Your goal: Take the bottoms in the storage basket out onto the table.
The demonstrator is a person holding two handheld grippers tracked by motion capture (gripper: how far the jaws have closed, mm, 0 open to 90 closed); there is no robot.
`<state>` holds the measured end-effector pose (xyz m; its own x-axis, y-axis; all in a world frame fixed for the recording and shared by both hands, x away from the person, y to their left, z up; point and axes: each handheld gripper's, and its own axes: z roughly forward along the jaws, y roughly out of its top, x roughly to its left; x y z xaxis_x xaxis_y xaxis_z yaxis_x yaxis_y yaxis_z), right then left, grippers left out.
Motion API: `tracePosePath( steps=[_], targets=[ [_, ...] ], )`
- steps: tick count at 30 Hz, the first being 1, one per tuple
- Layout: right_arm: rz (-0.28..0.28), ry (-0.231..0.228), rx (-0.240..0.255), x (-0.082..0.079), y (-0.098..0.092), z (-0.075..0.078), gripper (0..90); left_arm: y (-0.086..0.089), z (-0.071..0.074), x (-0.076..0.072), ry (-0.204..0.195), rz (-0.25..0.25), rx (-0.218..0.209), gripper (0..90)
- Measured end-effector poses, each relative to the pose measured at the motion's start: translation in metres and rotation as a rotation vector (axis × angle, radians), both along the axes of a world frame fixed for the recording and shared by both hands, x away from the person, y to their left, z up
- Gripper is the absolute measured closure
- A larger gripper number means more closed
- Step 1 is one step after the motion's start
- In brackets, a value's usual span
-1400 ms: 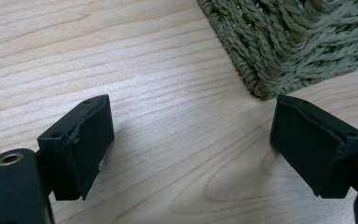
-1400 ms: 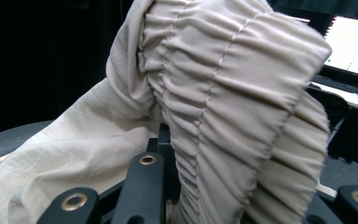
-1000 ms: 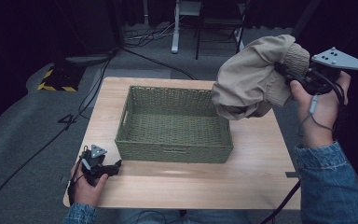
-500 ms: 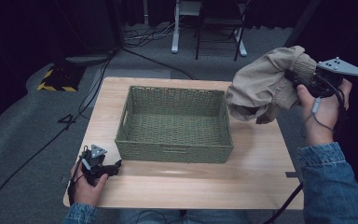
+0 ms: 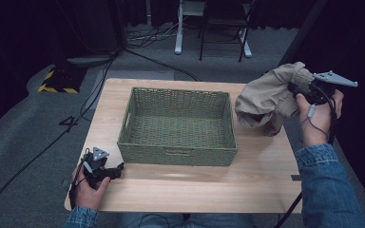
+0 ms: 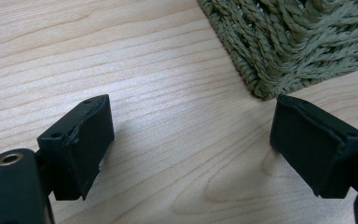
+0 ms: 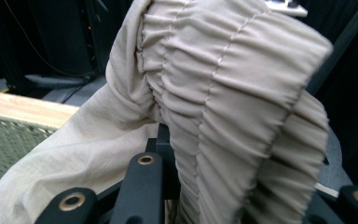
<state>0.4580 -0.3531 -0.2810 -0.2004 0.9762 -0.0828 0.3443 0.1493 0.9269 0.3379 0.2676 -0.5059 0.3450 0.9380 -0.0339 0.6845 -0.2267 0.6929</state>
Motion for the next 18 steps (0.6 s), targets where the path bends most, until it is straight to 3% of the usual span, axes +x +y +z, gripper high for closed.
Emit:
tracePosePath(
  steps=[6, 18],
  targets=[
    [-0.011, 0.052, 0.01, 0.01, -0.001, -0.026, 72.5, 0.0, 0.0, 0.0, 0.0, 0.0, 0.0, 13.9],
    [-0.043, 0.153, -0.017, 0.027, 0.0, -0.082, 71.5, 0.0, 0.0, 0.0, 0.0, 0.0, 0.0, 13.8]
  ],
)
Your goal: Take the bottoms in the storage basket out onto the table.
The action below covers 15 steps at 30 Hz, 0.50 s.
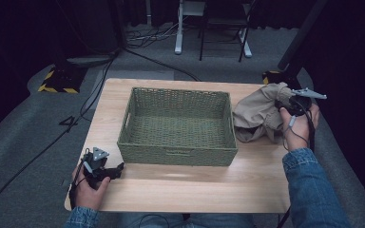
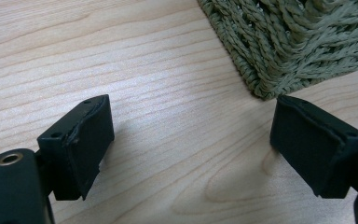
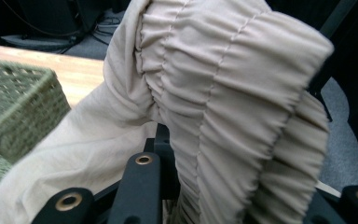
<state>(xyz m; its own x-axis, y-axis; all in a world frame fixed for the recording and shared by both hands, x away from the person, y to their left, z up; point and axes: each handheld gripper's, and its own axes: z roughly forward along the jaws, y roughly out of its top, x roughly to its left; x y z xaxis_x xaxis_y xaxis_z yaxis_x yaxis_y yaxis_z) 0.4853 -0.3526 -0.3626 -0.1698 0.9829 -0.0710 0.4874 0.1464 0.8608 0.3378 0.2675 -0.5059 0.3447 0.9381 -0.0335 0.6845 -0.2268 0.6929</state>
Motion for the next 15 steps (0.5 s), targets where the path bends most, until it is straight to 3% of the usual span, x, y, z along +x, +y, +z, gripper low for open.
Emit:
tracePosePath(
  steps=[15],
  targets=[
    [-0.002, 0.099, -0.01, 0.013, 0.007, -0.054, 69.1, 0.0, 0.0, 0.0, 0.0, 0.0, 0.0, 13.8]
  ],
)
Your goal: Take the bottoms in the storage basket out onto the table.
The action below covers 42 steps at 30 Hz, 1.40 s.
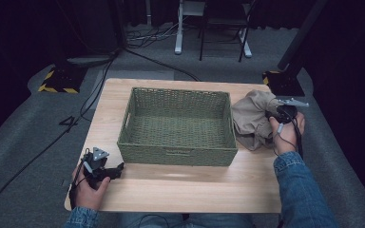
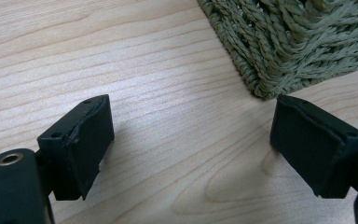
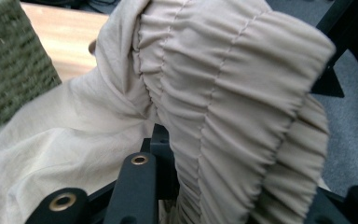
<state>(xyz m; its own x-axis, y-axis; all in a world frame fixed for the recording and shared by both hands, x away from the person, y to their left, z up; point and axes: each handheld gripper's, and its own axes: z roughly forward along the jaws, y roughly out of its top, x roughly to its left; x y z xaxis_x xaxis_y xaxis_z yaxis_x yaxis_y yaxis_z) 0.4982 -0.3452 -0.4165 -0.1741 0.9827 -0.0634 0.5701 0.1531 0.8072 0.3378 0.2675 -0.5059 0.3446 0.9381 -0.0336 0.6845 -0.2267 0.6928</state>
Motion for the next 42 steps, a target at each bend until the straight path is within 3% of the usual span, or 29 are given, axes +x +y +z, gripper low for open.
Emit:
tracePosePath(
  steps=[8, 17, 22, 26, 32, 42],
  targets=[
    [0.01, 0.045, -0.01, 0.004, 0.002, -0.023, 68.1, 0.0, 0.0, 0.0, 0.0, 0.0, 0.0, 13.8],
    [0.02, 0.057, -0.011, 0.007, 0.006, -0.033, 62.7, 0.0, 0.0, 0.0, 0.0, 0.0, 0.001, 13.8],
    [-0.005, 0.042, -0.009, 0.008, 0.002, -0.036, 46.9, 0.0, 0.0, 0.0, 0.0, 0.0, 0.0, 13.8],
    [-0.051, 0.031, -0.006, 0.01, -0.001, -0.039, 21.4, 0.0, 0.0, 0.0, 0.0, 0.0, 0.001, 13.8],
    [-0.038, 0.014, 0.034, 0.004, -0.006, -0.032, 16.1, 0.0, 0.0, 0.0, 0.0, 0.0, 0.001, 13.8],
    [-0.006, -0.094, 0.071, -0.021, -0.011, -0.002, 15.7, 0.0, 0.0, 0.0, 0.0, 0.0, 0.0, 13.8]
  ],
)
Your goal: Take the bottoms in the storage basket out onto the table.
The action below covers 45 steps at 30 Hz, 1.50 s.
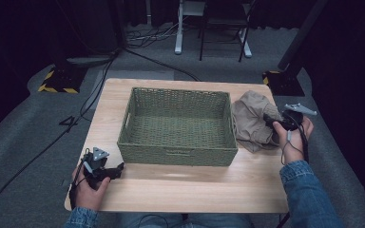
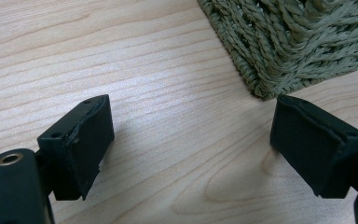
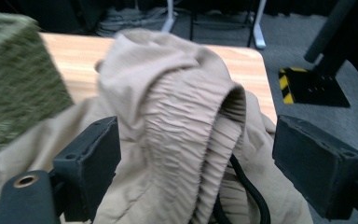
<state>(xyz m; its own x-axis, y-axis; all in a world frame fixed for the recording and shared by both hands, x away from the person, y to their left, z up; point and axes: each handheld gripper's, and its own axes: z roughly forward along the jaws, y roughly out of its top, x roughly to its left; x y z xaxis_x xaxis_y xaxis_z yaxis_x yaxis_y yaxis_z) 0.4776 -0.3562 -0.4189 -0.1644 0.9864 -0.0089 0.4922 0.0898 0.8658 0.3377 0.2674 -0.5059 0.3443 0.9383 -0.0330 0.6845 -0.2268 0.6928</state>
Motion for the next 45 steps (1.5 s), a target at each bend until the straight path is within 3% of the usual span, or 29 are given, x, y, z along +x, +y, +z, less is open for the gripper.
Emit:
tracePosePath(
  steps=[10, 16, 21, 30, 35, 40, 45],
  targets=[
    [0.157, -0.076, 0.019, -0.043, 0.01, 0.03, 16.6, 0.0, 0.0, -0.002, 0.001, 0.001, 0.004, 13.8],
    [0.279, -0.049, 0.028, -0.069, 0.02, 0.034, 17.0, 0.0, 0.0, -0.002, 0.001, 0.0, 0.004, 13.8],
    [0.332, -0.033, 0.022, -0.085, 0.028, 0.031, 17.0, 0.0, 0.0, -0.002, 0.001, 0.001, 0.004, 13.8],
    [0.422, 0.027, 0.015, -0.108, 0.042, 0.014, 18.3, 0.0, 0.0, -0.002, 0.001, 0.0, 0.004, 13.8],
    [0.445, 0.056, 0.01, -0.119, 0.048, 0.003, 18.3, 0.0, 0.0, -0.002, 0.001, 0.001, 0.003, 13.8],
    [0.467, 0.065, 0.016, -0.131, 0.05, -0.017, 18.7, 0.0, 0.0, -0.002, 0.001, 0.001, 0.003, 13.8],
    [0.473, 0.11, 0.021, -0.134, 0.051, -0.043, 19.4, 0.0, 0.0, -0.002, 0.001, 0.0, 0.004, 13.8]
  ],
)
